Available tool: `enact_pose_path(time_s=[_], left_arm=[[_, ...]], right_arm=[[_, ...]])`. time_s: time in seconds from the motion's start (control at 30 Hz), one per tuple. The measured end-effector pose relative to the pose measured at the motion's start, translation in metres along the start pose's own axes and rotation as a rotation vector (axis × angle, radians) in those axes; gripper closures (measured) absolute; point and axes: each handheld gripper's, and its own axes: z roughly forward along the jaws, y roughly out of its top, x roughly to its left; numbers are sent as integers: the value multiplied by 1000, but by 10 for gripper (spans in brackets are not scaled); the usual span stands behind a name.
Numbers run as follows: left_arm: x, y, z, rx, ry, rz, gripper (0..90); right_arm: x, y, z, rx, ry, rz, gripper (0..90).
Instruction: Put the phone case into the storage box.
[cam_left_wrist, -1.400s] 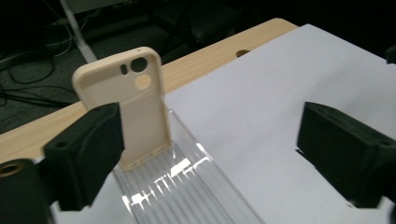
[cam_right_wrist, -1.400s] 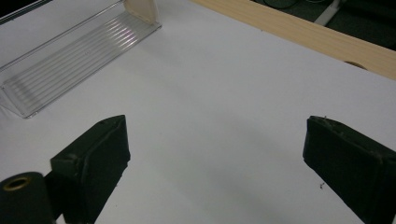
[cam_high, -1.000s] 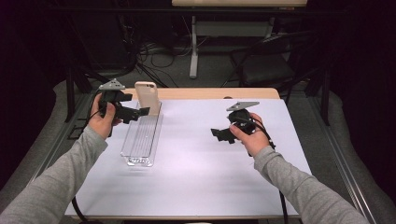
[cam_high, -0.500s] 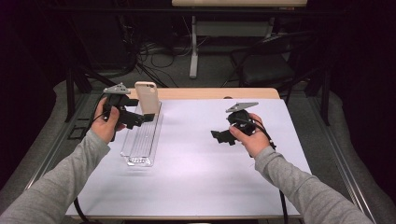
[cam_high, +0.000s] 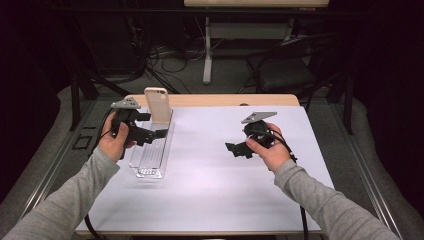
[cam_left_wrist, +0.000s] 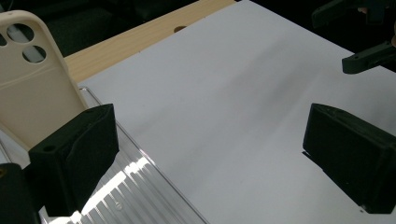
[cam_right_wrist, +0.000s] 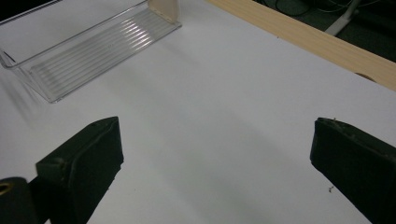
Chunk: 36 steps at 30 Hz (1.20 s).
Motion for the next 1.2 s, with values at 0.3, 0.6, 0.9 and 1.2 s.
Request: enact_pose_path(time_s=[0.3,0.6,0.9,1.2], left_arm=[[-9,-16,-8,-4,10,6,39],[-17,-36,-12,9,1,13,39],[-29,-51,-19,0,-20,-38,40],[-36,-69,-24,-4,10,-38,39]], right_arm=[[4,-13,-6,6,6,0,20],[4,-33,-19,-5,12,18,20],[-2,-62,-36,-14,5,91,21],[-4,-82,-50,-43,9,143,22]])
